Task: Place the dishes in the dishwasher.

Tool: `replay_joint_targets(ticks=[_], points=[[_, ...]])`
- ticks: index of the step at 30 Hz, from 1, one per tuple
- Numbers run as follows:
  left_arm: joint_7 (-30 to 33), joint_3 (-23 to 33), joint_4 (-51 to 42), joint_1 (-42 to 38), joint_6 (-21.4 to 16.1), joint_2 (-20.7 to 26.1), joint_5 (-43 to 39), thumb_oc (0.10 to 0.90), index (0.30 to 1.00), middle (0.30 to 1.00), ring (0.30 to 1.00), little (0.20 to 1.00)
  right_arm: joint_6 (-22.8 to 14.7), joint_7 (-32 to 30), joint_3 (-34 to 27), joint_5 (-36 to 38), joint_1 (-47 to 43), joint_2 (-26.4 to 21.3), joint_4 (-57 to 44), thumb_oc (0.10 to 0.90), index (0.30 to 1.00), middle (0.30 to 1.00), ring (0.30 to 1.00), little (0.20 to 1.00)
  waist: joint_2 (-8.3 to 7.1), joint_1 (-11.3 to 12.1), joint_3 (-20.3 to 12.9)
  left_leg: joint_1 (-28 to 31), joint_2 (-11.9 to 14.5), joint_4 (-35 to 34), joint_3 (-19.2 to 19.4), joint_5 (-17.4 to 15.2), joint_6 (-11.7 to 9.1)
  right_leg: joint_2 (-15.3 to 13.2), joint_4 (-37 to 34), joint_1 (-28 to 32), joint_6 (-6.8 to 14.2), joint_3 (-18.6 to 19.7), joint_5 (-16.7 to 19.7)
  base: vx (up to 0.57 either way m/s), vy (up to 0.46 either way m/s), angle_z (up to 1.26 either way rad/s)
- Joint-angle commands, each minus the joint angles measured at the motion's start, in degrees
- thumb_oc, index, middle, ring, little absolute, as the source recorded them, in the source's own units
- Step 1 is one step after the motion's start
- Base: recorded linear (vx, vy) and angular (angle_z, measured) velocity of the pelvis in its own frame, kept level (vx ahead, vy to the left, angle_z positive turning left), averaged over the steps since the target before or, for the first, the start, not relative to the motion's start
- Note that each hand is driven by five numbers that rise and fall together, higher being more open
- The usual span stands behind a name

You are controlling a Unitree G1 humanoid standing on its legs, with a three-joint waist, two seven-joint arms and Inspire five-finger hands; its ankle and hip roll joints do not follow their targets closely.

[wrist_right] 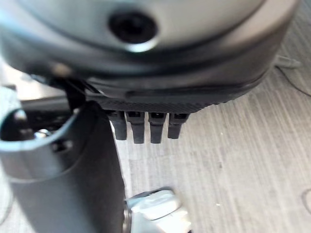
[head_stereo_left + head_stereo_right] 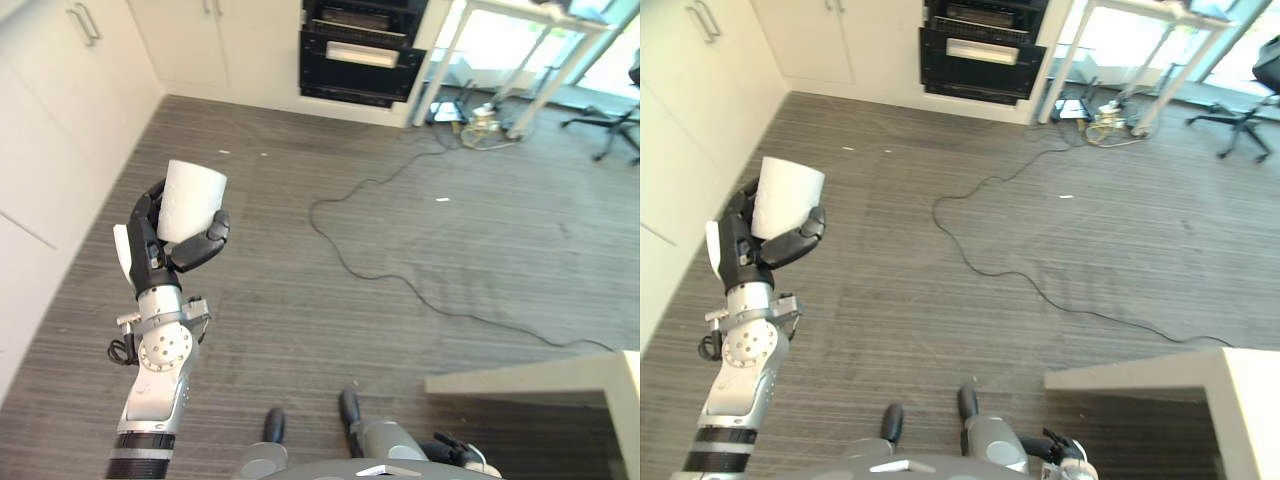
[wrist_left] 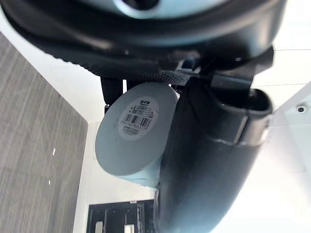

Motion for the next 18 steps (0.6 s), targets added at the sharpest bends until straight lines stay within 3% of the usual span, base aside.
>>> replay_joint_targets(ticks=[1,3,7,15,18], points=[[0.6,4.3,-10.9,-4.5,-5.9,0.8,5.1,0.4,0.3,0.3,0.3,0.3,0.6,-1.8,0.4,-0.1,0.1,-1.7,2.8,0.8,0.9,0.9,0.9,0.9,0.42,1.6,-2.5,1.9,1.5,-0.6,4.9,-3.3,-3.7,-2.8,-5.5,7.1,4.0,-4.4,-1.8,0.03,-0.101,1.18],[0.7,5.9,-11.3,-1.7,-5.9,0.6,4.7,0.4,0.3,0.3,0.3,0.3,0.7,-2.1,0.7,-1.6,-1.3,-2.8,3.2,0.8,0.9,0.9,0.9,0.9,0.09,2.8,-3.3,2.4,1.8,-0.6,5.9,-3.0,-4.0,-3.4,-7.9,8.9,4.1,-5.9,-0.2,0.07,-0.059,0.06],[1.0,7.6,-11.4,1.7,-5.9,-0.4,3.7,0.4,0.3,0.3,0.3,0.3,-0.1,-2.7,0.6,-2.0,-2.6,-4.2,1.7,0.8,0.9,0.9,0.9,0.9,0.02,4.0,-4.4,4.0,2.9,-0.6,6.4,-3.8,-4.6,-3.2,-8.4,11.1,3.7,-6.3,-1.8,0.11,-0.066,-0.2],[-1.8,6.1,-11.7,2.2,-5.4,-0.1,2.8,0.4,0.3,0.3,0.3,0.3,-0.5,-1.4,1.8,-1.4,-3.4,-4.9,-0.2,0.8,0.9,0.9,0.9,0.9,-0.49,2.9,-4.8,5.3,3.3,-0.6,6.8,-3.6,-4.4,-2.9,-8.4,12.2,3.0,-5.2,-1.9,0.0,-0.027,0.05],[-4.0,4.7,-10.9,1.8,-4.3,1.0,3.0,0.4,0.3,0.3,0.3,0.3,0.4,-1.0,1.1,-2.3,-2.4,-4.4,1.1,0.8,0.9,0.9,0.9,0.9,-0.61,1.5,-5.0,5.9,3.0,-0.6,7.7,-4.0,-3.9,-2.9,-8.3,11.9,3.2,-3.5,-1.6,-0.03,0.053,0.04]])
